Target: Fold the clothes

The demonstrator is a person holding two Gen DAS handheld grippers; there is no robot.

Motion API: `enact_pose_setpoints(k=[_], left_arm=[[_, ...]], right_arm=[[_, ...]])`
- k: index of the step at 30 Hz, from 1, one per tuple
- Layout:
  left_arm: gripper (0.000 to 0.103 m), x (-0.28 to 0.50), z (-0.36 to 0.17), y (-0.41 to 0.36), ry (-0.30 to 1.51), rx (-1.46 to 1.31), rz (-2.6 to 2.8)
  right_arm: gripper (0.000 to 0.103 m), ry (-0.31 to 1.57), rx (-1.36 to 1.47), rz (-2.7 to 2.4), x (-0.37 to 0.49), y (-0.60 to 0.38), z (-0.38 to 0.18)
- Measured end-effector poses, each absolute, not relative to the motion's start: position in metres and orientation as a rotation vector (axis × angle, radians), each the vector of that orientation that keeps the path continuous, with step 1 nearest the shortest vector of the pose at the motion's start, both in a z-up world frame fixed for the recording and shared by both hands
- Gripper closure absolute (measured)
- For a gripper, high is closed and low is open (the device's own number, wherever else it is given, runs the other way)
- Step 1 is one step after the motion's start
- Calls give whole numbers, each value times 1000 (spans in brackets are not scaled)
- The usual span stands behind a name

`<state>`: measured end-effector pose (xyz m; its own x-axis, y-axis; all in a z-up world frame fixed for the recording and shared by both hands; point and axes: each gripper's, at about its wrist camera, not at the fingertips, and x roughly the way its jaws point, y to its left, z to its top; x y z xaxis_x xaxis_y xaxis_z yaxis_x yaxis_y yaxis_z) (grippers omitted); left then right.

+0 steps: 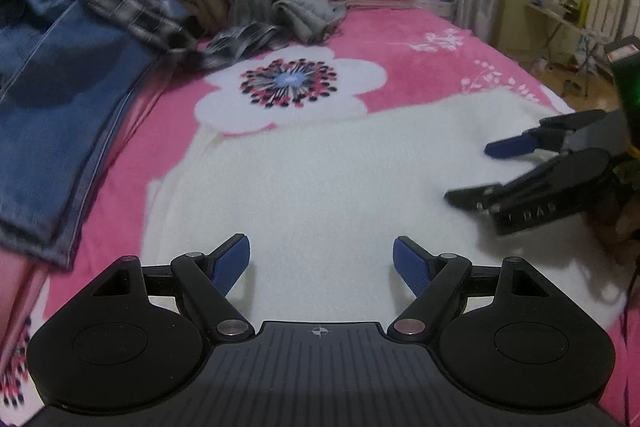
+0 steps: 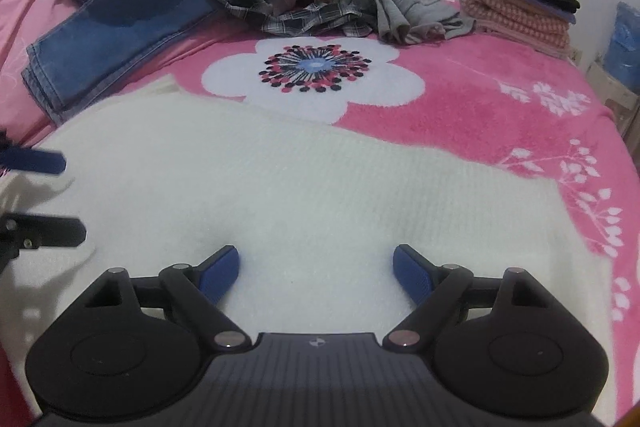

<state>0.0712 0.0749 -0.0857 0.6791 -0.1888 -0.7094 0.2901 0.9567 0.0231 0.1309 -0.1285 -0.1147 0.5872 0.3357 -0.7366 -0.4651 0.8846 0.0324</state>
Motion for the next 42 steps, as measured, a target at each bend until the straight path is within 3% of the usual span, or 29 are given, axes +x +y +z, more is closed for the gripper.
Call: enact_pose_setpoints(k=[9, 19, 25, 37, 42], left_arm=[[19, 107, -115, 77, 809, 82, -277], [21, 87, -86, 71, 775, 119, -248], [14, 71, -111, 63, 830, 172, -238], [12, 76, -108, 63, 864, 151, -217], [11, 77, -107, 62, 880, 150, -208]], right_arm=[[16, 802, -177, 466, 126, -130, -115], [16, 789, -173, 467, 124, -132, -115], [16, 789, -173, 465, 124, -131, -116], [17, 816, -76, 427, 101, -147, -80], [13, 844, -185, 441, 95, -142, -98]])
